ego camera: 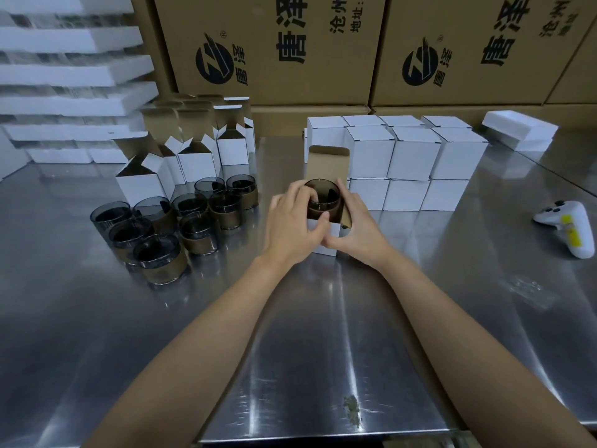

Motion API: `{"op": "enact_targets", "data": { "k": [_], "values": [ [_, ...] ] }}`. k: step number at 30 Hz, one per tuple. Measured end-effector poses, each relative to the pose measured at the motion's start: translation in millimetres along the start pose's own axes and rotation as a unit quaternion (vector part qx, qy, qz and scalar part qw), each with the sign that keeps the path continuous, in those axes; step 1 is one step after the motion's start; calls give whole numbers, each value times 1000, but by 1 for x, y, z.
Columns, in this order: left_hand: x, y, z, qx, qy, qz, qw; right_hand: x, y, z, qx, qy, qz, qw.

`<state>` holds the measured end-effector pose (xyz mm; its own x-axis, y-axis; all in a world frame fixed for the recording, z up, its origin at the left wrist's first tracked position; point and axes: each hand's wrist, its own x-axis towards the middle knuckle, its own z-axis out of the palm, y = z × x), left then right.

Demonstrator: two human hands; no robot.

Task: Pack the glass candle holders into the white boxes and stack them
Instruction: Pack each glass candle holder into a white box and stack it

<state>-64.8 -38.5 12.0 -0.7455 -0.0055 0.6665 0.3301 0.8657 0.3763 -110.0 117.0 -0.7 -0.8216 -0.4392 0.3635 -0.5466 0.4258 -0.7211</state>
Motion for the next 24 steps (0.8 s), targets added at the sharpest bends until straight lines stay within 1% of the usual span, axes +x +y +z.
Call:
{"op": "enact_targets", "data": {
  "k": [3,9,14,20,24],
  "values": [
    [2,1,-2,25,-8,-3,1000,1,2,1,0,2,-1,1000],
    [5,1,-4,83,-20,25,996,1,2,1,-1,2,-3,1000],
    [5,0,-3,102,-2,48,994,2,4,3,-3,6,-7,1000],
    [3,0,-4,131,-2,66,989,3,6,4,-12,11,-16,1000],
    [3,2,-3,161,3,56,985,3,5,4,-12,11,-16,1000]
  ]
}}
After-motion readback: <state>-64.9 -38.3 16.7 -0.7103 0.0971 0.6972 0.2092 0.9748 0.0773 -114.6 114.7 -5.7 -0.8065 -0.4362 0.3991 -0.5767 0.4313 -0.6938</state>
